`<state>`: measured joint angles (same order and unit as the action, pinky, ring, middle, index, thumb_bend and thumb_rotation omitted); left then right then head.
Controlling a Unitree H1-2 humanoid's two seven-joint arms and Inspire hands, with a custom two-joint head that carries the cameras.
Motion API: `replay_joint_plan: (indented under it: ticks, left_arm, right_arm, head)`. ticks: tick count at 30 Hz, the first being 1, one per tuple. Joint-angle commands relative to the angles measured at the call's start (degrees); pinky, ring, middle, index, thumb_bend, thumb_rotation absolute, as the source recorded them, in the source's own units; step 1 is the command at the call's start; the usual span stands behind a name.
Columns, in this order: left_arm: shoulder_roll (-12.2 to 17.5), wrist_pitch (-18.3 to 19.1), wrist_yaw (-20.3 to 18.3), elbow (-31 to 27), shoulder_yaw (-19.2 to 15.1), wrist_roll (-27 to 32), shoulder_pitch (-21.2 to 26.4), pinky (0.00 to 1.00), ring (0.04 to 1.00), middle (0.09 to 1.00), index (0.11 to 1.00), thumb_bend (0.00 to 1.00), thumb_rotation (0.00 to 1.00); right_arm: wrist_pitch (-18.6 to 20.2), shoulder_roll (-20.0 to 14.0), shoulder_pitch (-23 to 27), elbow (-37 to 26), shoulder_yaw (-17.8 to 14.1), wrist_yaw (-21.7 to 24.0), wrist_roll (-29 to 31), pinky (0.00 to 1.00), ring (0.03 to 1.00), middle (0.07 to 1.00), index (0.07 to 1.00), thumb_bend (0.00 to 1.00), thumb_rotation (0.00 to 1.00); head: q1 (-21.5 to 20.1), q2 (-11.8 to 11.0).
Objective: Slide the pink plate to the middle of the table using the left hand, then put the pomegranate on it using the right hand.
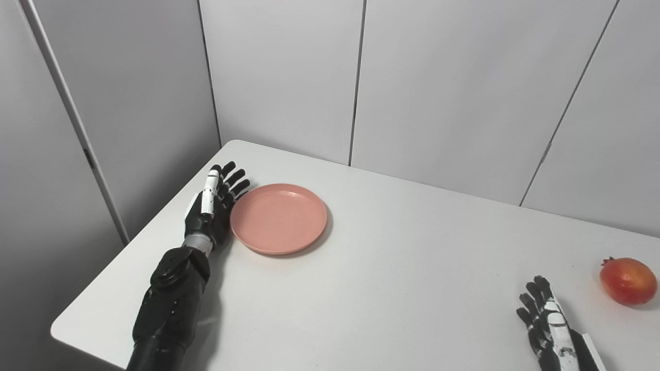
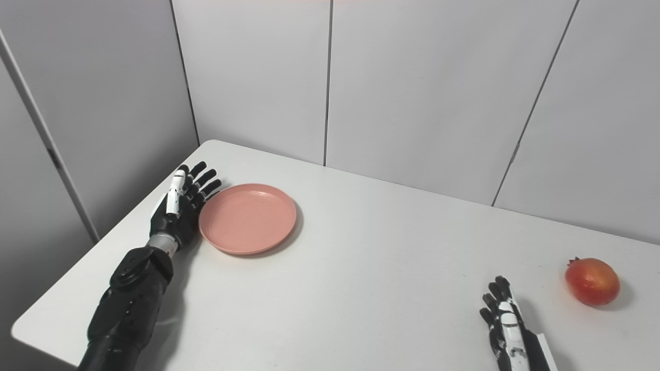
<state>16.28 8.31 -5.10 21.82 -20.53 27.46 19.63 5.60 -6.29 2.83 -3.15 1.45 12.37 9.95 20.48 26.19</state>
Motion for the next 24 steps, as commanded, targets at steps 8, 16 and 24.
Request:
replay_joint_plan:
  ticks: [8,16,24]
  left_arm:
    - [-1.4,2.8,-0.5,-2.4,2.1,-0.6,1.8,0.88,0.893,0.901,0.892,0.38,1.00]
    - [-3.6,4.5,-0.6,-3.6,3.9,-0.1,2.2,0.90,0.901,0.907,0.902,0.37,1.00]
    - [-5.8,6.0,-1.0,-4.7,7.1,-1.7,2.1,0.88,0.883,0.895,0.890,0.35,1.00]
  right_arm:
    - [-1.8,0.2,1.5,-0.9,0.2,-0.1,-0.3,1.00,1.000,1.000,1.000,0.09,1.00]
    - [-3.3,0.5,1.6,0.1,0.4,-0.5,-1.4,1.00,1.000,1.000,1.000,0.14,1.00]
    - [-3.3,1.3,1.6,-0.2,0.7,-1.4,-2.5,1.00,0.996,1.000,1.000,0.17,1.00]
  head:
    - [-1.5,1.0]
    - [-3.8,2.1]
    - [-6.7,3.6]
